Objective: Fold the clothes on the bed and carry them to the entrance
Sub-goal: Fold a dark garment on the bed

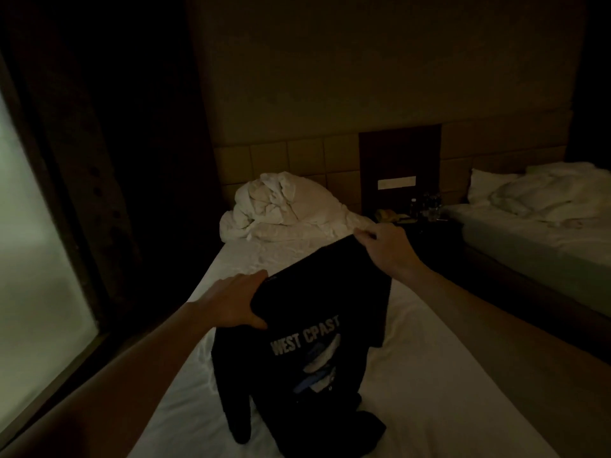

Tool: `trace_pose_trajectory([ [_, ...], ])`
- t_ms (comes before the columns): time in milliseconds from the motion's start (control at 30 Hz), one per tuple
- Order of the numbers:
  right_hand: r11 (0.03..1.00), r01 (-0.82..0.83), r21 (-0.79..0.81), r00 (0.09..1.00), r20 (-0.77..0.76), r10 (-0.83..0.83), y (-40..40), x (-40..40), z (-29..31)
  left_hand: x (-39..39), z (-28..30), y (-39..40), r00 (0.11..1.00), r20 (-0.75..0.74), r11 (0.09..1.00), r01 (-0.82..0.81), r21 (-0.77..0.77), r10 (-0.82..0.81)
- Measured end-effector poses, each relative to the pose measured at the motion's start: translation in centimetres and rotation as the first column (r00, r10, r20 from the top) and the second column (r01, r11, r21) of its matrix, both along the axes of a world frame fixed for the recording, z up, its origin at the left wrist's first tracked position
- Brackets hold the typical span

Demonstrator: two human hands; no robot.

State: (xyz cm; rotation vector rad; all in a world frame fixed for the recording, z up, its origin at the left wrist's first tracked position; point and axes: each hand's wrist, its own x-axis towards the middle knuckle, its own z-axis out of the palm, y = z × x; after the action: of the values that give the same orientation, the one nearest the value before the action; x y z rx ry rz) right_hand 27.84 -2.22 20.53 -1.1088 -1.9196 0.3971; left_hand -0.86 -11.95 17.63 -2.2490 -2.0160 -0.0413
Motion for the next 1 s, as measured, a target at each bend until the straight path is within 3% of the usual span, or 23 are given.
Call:
trace_pose_trajectory([
  [167,0.997,0.049,0.054,0.995,0.082,-0.053,1.3,2.4,-0.8,-2.4,-0.6,0.4,0.942,0.336,1.0,0.008,0.001,-0.008],
  [267,0.999,-0.021,-0.047,0.961,0.274,0.033,1.1,3.4,-0.7,-2.5,0.1,0.5,0.836,0.549,0.997,-0.041,0.066,-0.002],
  [367,0.98,-0.096,-0.174,0.903,0.399,0.159,-0.4,3.7,-0.3,-1.3,1.3,0.4,0.74,0.673,0.968,-0.175,0.179,0.009],
  [500,0.994,-0.092,-0.061,0.859,0.5,0.11,-0.7,3.5,-0.5,-0.3,3.0,0.1,0.717,0.697,0.905,-0.305,0.297,0.013],
  [700,0.964,-0.056,0.261,0.939,0.341,-0.038,-1.8,3.5,1.9,1.2,5.0,-2.5,0.638,0.768,0.896,-0.307,0.322,-0.057],
  [767,0.966,-0.059,0.254,0.953,0.302,-0.021,-2.5,3.5,2.6,2.2,5.5,-3.3,0.618,0.779,0.913,-0.247,0.326,-0.11],
  [867,0.96,-0.126,0.252,0.979,0.188,0.08,-4.6,3.5,3.9,3.6,6.5,-4.7,0.672,0.727,0.921,-0.177,0.347,-0.144],
  [1000,0.972,-0.174,0.16,0.967,0.215,0.138,-7.3,4.2,6.1,4.4,7.9,-6.7,0.723,0.679,0.89,-0.216,0.401,-0.13],
])
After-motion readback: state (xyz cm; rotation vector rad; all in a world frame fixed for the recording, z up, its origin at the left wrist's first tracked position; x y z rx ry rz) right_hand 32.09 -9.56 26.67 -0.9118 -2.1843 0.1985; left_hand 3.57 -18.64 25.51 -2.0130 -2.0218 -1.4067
